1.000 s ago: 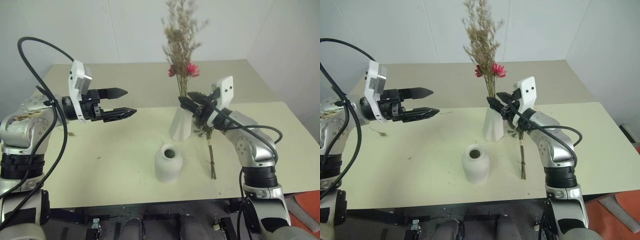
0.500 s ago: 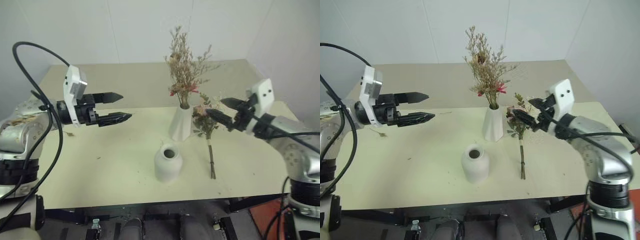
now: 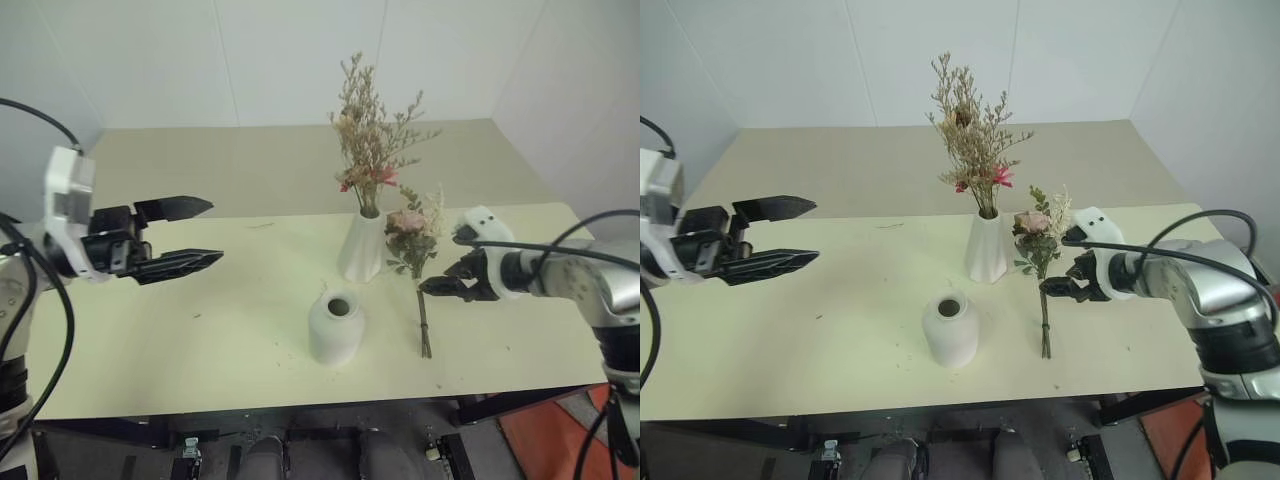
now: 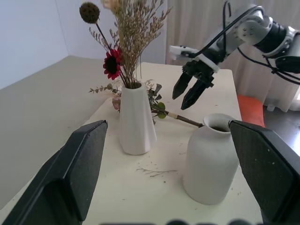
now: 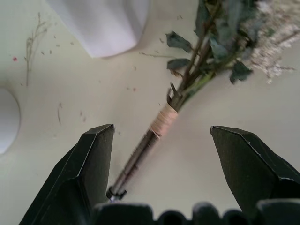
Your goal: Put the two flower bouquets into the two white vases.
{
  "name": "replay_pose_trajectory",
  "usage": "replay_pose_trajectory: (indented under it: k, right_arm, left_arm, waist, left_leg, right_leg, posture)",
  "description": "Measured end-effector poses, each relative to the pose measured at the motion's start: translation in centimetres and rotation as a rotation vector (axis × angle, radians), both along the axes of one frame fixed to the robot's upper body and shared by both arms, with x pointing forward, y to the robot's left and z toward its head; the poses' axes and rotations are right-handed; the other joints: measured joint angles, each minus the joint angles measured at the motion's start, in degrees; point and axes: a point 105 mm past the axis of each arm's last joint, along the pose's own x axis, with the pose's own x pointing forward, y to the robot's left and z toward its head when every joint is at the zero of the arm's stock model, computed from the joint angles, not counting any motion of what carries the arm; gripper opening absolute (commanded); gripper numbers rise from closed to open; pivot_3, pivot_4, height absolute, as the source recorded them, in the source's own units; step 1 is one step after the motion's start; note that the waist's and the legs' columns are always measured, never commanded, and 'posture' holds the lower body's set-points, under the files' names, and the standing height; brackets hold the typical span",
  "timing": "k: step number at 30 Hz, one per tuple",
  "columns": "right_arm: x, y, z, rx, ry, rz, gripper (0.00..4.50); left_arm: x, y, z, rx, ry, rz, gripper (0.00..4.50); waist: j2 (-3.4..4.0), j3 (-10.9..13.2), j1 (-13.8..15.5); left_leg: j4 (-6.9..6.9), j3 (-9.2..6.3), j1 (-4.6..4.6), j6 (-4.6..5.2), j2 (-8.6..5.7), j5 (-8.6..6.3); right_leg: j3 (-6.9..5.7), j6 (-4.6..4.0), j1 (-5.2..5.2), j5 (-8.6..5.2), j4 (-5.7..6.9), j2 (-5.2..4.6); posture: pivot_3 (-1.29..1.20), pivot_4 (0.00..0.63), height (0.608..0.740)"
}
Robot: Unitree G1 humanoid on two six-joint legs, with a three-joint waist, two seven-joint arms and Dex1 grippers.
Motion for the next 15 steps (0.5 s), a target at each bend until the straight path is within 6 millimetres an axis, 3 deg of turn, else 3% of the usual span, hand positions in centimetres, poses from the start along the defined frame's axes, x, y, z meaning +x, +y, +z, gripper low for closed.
replay_pose_trajectory:
  k: [5,6,8,15]
  right_arm:
    - [0.7,1.0,-3.7,-0.041,0.125,-0.019,3.91]
    - [1.0,1.1,-3.8,-0.048,0.12,-0.026,3.74]
    - [1.6,0.6,-3.9,-0.074,0.11,-0.059,3.31]
    - [2.5,-0.6,-4.0,-0.085,0.077,-0.136,0.92]
  left_arm:
    - [-1.2,0.2,-1.1,0.046,0.054,-0.046,4.5]
    - [-1.4,0.4,-1.1,0.061,0.06,-0.051,4.5]
    - [-1.9,0.6,-1.1,0.094,0.072,-0.065,4.5]
    - [-2.6,1.3,-0.6,0.119,0.074,-0.087,4.5]
  waist:
    - [-0.08,0.05,0.17]
    - [-0.08,0.05,0.15]
    - [-0.12,0.03,0.06]
    - [-0.14,0.02,0.06]
  left_leg:
    - [0.0,-0.01,-0.08,0.0,-0.01,0.0]
    - [0.0,-0.01,-0.05,0.0,-0.02,0.0]
    - [0.0,-0.01,-0.01,0.0,0.0,0.0]
    - [0.0,0.0,0.05,0.0,0.01,0.0]
  right_leg:
    - [-0.02,-0.01,-0.06,0.01,0.02,-0.01]
    - [-0.01,-0.02,-0.06,0.01,0.03,-0.02]
    - [-0.03,-0.02,-0.02,0.01,0.02,0.0]
    - [-0.03,0.0,0.03,0.0,0.02,0.01]
  posture:
    - [0.0,0.15,0.74]
    - [0.0,0.15,0.74]
    - [0.0,0.15,0.74]
    - [0.0,0.15,0.74]
